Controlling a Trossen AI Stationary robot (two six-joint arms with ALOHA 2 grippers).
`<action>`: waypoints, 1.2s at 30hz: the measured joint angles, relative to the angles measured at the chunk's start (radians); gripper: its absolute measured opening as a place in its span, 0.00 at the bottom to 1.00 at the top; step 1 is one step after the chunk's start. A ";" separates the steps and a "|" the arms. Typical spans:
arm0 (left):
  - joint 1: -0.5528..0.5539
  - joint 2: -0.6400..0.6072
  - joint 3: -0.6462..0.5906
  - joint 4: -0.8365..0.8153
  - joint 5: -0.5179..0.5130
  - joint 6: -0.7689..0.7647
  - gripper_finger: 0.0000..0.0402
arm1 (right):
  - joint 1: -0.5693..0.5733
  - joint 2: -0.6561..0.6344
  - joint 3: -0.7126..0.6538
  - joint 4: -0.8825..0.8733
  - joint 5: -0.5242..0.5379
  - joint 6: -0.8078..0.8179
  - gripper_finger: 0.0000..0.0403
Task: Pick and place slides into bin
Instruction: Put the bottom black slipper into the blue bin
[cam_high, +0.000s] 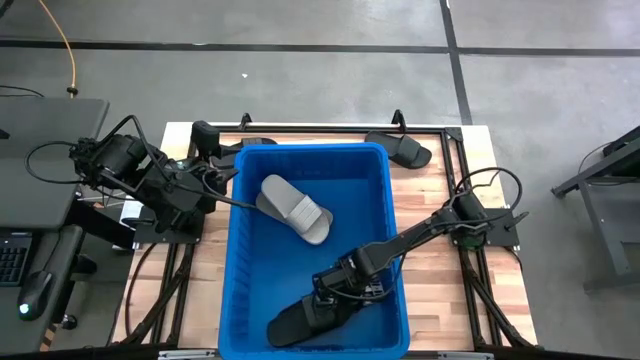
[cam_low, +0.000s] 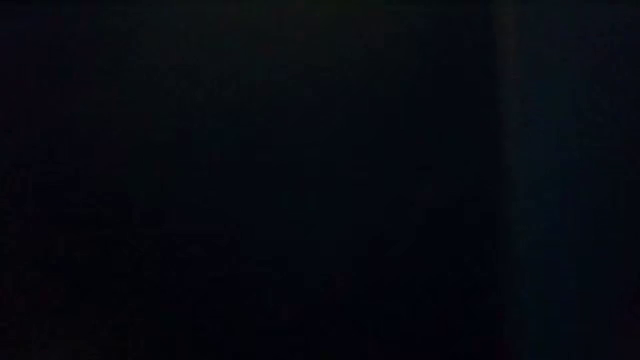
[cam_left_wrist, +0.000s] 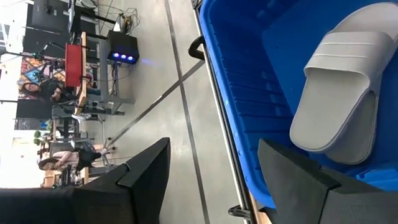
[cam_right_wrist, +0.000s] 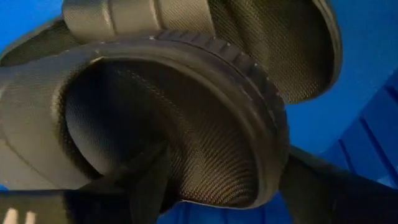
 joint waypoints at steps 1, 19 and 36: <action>0.000 0.000 0.000 0.000 0.000 0.000 0.58 | 0.000 0.000 0.000 0.000 0.002 -0.002 0.65; 0.000 0.000 0.000 0.000 0.019 0.025 0.58 | 0.030 0.000 0.001 -0.113 0.031 0.010 0.80; 0.000 0.000 0.000 0.002 0.036 0.024 0.58 | 0.000 -0.003 0.022 -0.093 0.126 -0.059 0.87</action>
